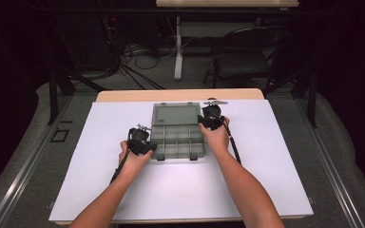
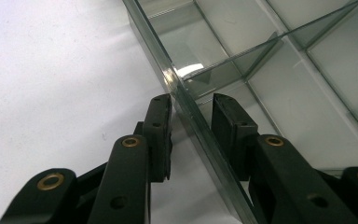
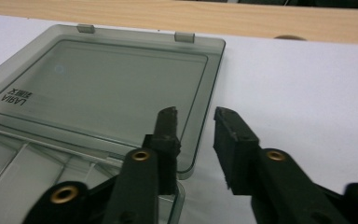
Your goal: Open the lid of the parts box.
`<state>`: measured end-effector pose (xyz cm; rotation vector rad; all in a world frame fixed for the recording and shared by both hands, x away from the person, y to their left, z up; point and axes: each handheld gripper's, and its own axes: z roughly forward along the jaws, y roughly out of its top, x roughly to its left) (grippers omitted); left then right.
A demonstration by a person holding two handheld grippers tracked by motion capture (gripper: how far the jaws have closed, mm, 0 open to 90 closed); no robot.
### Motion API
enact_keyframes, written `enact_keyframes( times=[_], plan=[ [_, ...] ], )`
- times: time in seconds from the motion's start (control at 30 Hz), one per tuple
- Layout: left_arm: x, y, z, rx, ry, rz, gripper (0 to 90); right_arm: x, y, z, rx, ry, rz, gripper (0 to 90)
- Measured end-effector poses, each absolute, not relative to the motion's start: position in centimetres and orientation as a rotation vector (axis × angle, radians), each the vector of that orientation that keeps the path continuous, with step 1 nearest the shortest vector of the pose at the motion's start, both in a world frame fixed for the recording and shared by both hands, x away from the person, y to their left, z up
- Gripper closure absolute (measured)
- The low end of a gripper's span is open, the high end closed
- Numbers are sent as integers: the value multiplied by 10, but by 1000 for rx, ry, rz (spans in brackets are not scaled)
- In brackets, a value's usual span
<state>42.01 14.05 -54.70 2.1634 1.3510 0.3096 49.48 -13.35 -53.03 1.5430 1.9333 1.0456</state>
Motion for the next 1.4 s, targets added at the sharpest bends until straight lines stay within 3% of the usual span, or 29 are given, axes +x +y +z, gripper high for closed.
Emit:
enact_keyframes(
  times=[0.23, 0.33, 0.7, 0.97, 1.0, 1.17, 1.4],
  plan=[
    [420, 141, -547, 2149, 1368, 292, 676, 486, -135, -523, 1505, 1942, 1065, 575],
    [421, 144, -546, 2122, 1392, 274, 612, 483, -137, -522, 1498, 1941, 1073, 554],
    [416, 156, -533, 2039, 1366, 255, 240, 467, -148, -513, 1457, 1932, 1131, 454],
    [411, 157, -528, 2056, 1316, 224, 147, 450, -149, -507, 1349, 1980, 1115, 346],
    [410, 158, -527, 2056, 1316, 229, 119, 444, -150, -504, 1329, 1980, 1098, 282],
    [406, 162, -522, 2054, 1292, 228, 55, 426, -156, -496, 1316, 1984, 1119, 180],
    [393, 171, -511, 2022, 1236, 243, 3, 394, -171, -487, 1274, 1975, 1160, 115]
  ],
)
